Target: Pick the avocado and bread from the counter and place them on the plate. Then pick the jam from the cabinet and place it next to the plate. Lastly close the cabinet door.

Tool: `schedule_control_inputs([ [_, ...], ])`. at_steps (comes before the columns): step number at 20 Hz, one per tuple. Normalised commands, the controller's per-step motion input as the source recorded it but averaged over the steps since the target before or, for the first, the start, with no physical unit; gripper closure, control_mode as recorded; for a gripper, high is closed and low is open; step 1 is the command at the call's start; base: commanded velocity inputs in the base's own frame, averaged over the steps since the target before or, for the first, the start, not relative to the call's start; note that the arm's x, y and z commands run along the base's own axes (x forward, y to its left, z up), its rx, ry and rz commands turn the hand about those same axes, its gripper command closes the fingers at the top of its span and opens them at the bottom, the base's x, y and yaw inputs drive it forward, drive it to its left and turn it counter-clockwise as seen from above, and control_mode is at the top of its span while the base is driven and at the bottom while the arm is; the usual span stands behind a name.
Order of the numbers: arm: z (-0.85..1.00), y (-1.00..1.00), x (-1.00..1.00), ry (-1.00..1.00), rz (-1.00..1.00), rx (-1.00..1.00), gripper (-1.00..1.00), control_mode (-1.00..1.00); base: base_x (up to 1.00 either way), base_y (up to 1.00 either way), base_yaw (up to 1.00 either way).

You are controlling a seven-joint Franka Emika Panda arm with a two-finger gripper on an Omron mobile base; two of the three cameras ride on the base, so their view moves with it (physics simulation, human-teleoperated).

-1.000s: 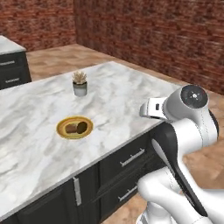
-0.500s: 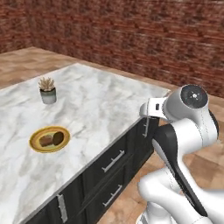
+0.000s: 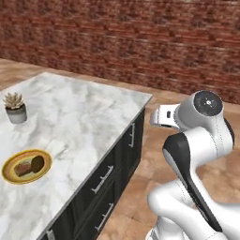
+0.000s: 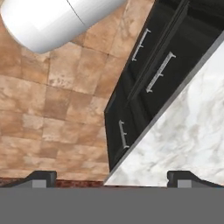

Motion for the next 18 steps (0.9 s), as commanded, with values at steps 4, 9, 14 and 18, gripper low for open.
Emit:
schedule_control_inputs([
  [4, 0.0, 0.0, 0.0, 0.0, 0.0, 0.0, -1.0, 1.0, -0.11, 0.07, -0.38],
  [9, 0.0, 0.0, 0.0, 0.0, 0.0, 0.0, -1.0, 1.0, -0.06, 0.1, -0.38],
  [14, 0.0, 0.0, 0.0, 0.0, 0.0, 0.0, -1.0, 1.0, -0.09, 0.11, -0.4],
  [18, 0.0, 0.0, 0.0, 0.0, 0.0, 0.0, -1.0, 1.0, -0.12, 0.1, -0.41],
])
